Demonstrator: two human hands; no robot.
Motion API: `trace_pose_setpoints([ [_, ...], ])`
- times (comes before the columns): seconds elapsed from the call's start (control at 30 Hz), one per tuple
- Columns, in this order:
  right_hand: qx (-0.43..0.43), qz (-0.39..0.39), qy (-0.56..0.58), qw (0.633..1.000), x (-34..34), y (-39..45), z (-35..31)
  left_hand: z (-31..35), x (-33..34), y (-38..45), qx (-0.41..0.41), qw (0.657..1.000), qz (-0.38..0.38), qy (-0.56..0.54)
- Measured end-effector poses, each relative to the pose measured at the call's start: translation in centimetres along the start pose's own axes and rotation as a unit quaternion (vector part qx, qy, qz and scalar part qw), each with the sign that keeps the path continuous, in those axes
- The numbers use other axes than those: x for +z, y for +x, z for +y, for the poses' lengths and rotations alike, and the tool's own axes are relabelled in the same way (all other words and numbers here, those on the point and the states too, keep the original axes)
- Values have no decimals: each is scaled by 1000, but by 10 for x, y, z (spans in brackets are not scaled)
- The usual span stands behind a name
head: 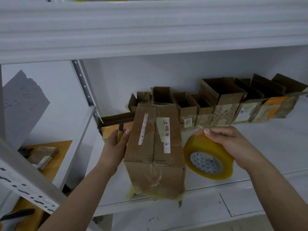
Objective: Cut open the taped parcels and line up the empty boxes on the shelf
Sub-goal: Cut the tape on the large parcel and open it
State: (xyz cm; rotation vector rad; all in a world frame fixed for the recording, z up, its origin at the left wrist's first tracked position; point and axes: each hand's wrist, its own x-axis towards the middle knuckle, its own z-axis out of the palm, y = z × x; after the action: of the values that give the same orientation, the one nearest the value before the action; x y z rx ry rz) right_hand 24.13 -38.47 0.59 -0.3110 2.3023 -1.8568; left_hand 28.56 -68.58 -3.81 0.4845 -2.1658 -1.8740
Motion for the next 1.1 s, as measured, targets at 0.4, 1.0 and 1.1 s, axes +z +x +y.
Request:
trace_pose_setpoints([
  [0.4,27,80,19,996,11,2,0,-52,-41,46,-30,982,124,140],
  [1.0,54,147,14,988,22,-1,5,-43,-36,174,-48,991,66,109],
  [1.1,58,159,12,986,25,3,4,-32,-10,162,44,965,147,215],
])
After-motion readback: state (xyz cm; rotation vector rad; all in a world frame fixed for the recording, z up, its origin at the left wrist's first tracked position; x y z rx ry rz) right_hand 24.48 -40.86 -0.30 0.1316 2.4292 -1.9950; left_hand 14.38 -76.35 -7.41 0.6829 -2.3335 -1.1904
